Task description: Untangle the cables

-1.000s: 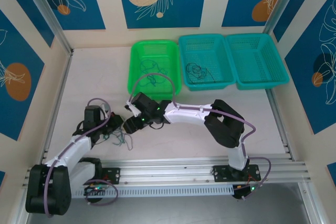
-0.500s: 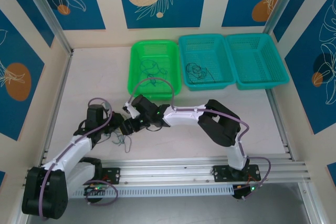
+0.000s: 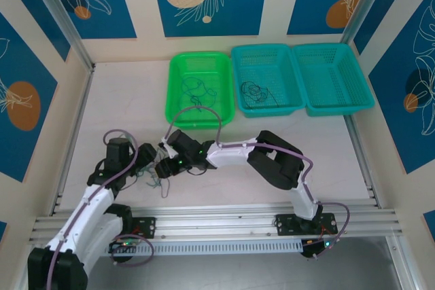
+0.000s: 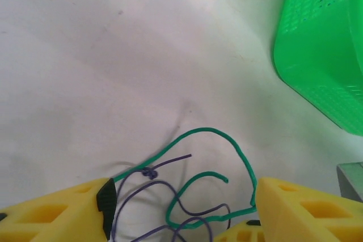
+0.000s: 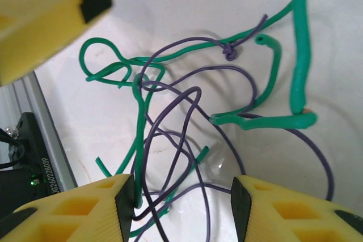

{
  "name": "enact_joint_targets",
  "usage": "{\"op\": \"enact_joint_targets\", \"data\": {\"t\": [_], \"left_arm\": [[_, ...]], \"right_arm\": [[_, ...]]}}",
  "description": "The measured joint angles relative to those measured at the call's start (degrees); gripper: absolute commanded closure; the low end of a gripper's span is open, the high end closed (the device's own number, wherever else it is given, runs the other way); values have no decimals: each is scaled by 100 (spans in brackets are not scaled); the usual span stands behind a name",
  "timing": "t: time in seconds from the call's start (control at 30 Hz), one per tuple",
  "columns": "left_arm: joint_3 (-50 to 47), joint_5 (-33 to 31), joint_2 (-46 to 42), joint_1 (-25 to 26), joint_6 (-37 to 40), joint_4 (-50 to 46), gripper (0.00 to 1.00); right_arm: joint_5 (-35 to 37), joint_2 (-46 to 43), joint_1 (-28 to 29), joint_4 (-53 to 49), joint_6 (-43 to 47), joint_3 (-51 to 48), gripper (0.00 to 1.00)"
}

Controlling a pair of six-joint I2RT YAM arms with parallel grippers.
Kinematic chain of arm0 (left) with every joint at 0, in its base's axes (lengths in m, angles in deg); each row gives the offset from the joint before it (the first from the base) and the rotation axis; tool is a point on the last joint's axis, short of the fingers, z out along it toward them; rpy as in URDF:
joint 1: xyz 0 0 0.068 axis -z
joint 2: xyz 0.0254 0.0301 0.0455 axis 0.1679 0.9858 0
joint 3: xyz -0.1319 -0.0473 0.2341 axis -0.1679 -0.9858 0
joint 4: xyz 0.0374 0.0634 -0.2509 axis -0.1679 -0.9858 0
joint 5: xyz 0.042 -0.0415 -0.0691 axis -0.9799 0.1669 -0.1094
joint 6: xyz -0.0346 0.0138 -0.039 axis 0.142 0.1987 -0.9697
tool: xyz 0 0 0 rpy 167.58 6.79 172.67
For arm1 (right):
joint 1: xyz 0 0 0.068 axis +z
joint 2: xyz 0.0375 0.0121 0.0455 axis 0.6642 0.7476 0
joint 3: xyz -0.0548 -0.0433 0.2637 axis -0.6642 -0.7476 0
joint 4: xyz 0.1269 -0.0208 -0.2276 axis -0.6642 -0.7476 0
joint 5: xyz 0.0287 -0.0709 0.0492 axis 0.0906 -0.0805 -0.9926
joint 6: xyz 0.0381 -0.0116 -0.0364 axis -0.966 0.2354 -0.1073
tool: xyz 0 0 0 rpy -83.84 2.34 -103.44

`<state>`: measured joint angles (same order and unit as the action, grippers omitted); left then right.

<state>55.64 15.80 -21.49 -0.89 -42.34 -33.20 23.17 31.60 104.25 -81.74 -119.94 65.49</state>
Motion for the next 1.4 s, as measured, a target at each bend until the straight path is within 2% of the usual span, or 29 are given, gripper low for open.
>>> {"op": "enact_joint_targets", "data": {"t": [0.13,0.3,0.57,0.9,1.07,1.17,1.2,1.37,1.4], "left_arm": [[0,-269,-299,-2,142,-391,31],[0,-557,-461,-2,225,-798,31],[-61,-881,-726,-9,122,-960,30],[-157,-866,-739,-7,118,-1113,29],[-278,-654,-610,-7,114,-984,26],[-330,-352,-262,-7,98,-739,25],[-339,-251,-114,-7,70,-616,29],[-426,181,601,-7,-92,35,93],[-433,225,708,-9,-114,98,100]], "right_arm": [[210,-81,44,-275,17,109,51],[393,-133,92,-446,28,424,45],[664,127,90,-1174,105,1091,49],[833,586,90,-1445,74,1576,100],[846,501,90,-1589,81,1615,100],[763,144,90,-1580,50,1388,100],[706,-74,87,-1530,17,1239,100],[149,-1180,-55,-925,-372,568,100],[22,-1388,-122,-737,-490,426,100]]}}
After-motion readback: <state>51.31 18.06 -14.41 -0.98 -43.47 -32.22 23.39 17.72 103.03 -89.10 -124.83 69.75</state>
